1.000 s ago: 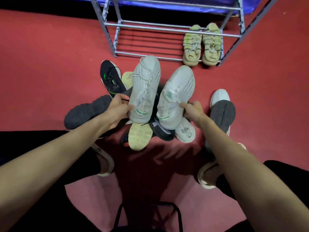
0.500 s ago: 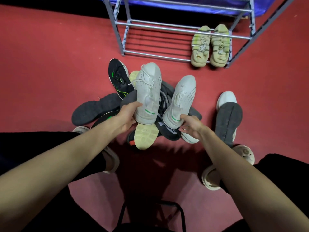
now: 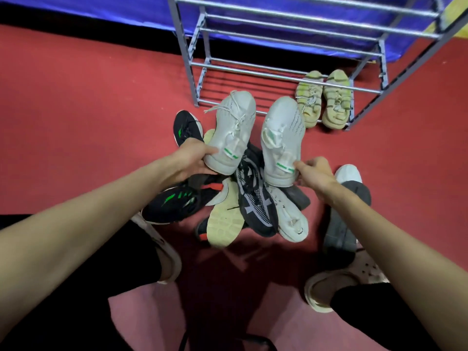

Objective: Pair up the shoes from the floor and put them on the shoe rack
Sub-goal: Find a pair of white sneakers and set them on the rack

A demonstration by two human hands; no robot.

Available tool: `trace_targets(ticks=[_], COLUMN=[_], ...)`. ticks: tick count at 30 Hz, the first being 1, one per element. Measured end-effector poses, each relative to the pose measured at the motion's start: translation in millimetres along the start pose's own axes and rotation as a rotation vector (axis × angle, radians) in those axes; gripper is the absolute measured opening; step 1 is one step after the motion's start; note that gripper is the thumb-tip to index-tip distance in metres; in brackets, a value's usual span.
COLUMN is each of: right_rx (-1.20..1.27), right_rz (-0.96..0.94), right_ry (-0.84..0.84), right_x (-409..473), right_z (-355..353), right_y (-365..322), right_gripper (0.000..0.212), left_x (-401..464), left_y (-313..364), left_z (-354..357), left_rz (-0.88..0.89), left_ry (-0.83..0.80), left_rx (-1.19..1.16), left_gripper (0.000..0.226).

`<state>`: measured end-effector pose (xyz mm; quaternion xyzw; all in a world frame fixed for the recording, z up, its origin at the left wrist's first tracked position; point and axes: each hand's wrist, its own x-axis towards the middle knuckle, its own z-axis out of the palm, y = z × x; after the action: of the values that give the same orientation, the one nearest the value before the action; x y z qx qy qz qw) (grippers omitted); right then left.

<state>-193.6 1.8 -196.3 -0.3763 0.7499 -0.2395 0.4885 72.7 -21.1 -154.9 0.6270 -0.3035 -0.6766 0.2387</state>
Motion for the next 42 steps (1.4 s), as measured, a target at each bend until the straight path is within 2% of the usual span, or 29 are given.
trace_targets(ticks=[4, 6, 8, 10, 15, 19, 25, 29, 38, 42], right_rx=[0.069, 0.092, 0.127, 0.165, 0.166, 0.128, 0.065, 0.024, 0.049, 0.051], right_rz=[-0.023, -0.003, 0.004, 0.007, -0.01, -0.038, -0.098, -0.131, -0.124, -0.106], right_ry=[0.025, 0.032, 0.036, 0.025, 0.024, 0.043, 0.036, 0.043, 0.104, 0.079], right_x=[29.6, 48.1, 67.2, 88.1, 141.1, 174.1, 217.5, 251.5, 308.8, 320.5], right_z=[7.1, 15.1, 25.5, 37.0, 59.2, 73.6, 83.0, 89.9, 113.2, 123.5], right_y=[-24.7, -33.9, -40.1, -45.5, -58.5, -59.4, -68.3, -74.2, -80.3, -84.0], right_gripper=[0.034, 0.036, 0.04, 0.04, 0.04, 0.039, 0.034, 0.018, 0.032, 0.026], left_x=[28.4, 46.1, 67.8, 87.9, 124.9, 151.9, 203.5, 238.2, 295.1, 307.1], left_y=[30.9, 38.5, 33.5, 21.4, 4.4, 6.2, 44.5, 62.8, 65.6, 65.3], left_z=[-8.6, -12.3, -17.7, -27.3, -45.3, -44.0, -34.3, -26.9, -37.5, -45.0], left_rz=[-0.002, -0.01, -0.035, -0.055, -0.02, 0.034, 0.114, 0.128, 0.089, 0.094], left_ry=[0.061, 0.108, 0.161, 0.212, 0.132, 0.187, 0.238, 0.231, 0.286, 0.286], left_rx=[-0.023, -0.026, 0.025, 0.077, 0.042, 0.02, 0.012, -0.031, -0.131, -0.103], left_gripper=[0.03, 0.026, 0.012, 0.018, 0.025, 0.024, 0.03, 0.032, 0.034, 0.034])
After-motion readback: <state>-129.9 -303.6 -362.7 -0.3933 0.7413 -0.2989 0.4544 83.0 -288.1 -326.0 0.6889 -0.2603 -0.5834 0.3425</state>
